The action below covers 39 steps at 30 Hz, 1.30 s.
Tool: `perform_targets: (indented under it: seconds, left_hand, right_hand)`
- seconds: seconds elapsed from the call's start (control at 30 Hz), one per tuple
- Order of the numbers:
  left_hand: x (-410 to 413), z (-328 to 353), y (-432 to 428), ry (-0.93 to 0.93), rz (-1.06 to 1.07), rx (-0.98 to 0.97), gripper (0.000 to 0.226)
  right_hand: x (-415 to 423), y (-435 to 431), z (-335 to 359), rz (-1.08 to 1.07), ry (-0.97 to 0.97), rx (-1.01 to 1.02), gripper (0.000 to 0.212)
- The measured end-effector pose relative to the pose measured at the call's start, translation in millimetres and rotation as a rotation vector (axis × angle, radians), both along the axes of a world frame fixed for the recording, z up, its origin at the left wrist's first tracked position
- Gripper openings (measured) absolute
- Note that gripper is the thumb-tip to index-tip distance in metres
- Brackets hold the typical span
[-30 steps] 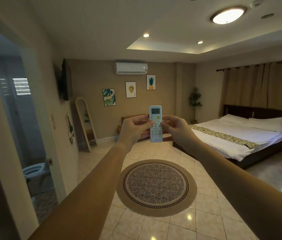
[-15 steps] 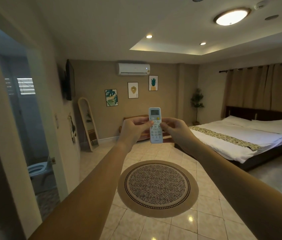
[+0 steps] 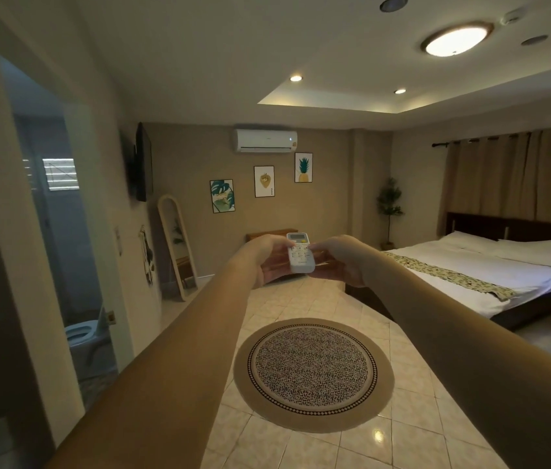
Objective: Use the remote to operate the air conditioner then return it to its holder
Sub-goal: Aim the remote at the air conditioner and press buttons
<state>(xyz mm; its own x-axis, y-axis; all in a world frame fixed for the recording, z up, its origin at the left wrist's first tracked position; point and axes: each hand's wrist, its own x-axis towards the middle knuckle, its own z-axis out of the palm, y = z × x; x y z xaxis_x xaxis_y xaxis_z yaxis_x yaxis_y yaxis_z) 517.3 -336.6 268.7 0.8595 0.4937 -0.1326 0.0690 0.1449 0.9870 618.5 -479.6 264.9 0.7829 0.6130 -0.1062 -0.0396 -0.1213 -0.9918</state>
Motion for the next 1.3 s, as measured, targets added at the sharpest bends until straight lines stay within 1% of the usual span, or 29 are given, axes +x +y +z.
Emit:
perform_targets:
  seconds: [0.07,0.33,0.47,0.67,0.77,0.93,1.1,1.3]
  left_hand:
    - [-3.1,3.4,0.1,0.013,-0.001,0.005,0.008]
    - [-7.7,11.7,-3.1,0.03,0.034,0.006,0.013]
    - [-9.6,13.1,-4.3,0.028,0.048,0.002,0.014]
    - [-8.6,14.4,-6.3,0.028,0.051,-0.011,0.013]
    - [-7.9,15.9,-7.8,0.037,0.054,-0.021,0.011]
    - [-3.2,14.0,-5.1,0.044,0.063,-0.002,0.013]
    - [-1.9,11.5,-4.4,0.022,0.058,-0.004,0.015]
    - [-1.7,7.5,1.1,0.012,0.028,-0.02,0.013]
  right_hand:
    - [-3.3,0.3,2.9,0.004,0.011,0.016,0.012]
    - [-8.4,2.2,10.0,0.025,0.006,0.022,0.011]
    - [-7.1,4.2,10.9,0.02,0.002,0.01,0.022]
    - [-7.2,3.7,12.4,0.016,-0.012,0.015,0.021]
    - [-5.0,3.5,13.3,0.016,-0.024,0.005,0.025]
    - [-4.4,2.6,11.9,0.029,-0.04,-0.003,0.018]
    - [-1.9,5.4,9.2,0.021,-0.025,0.002,0.024]
    - [2.2,6.9,8.8,0.031,-0.025,0.02,0.02]
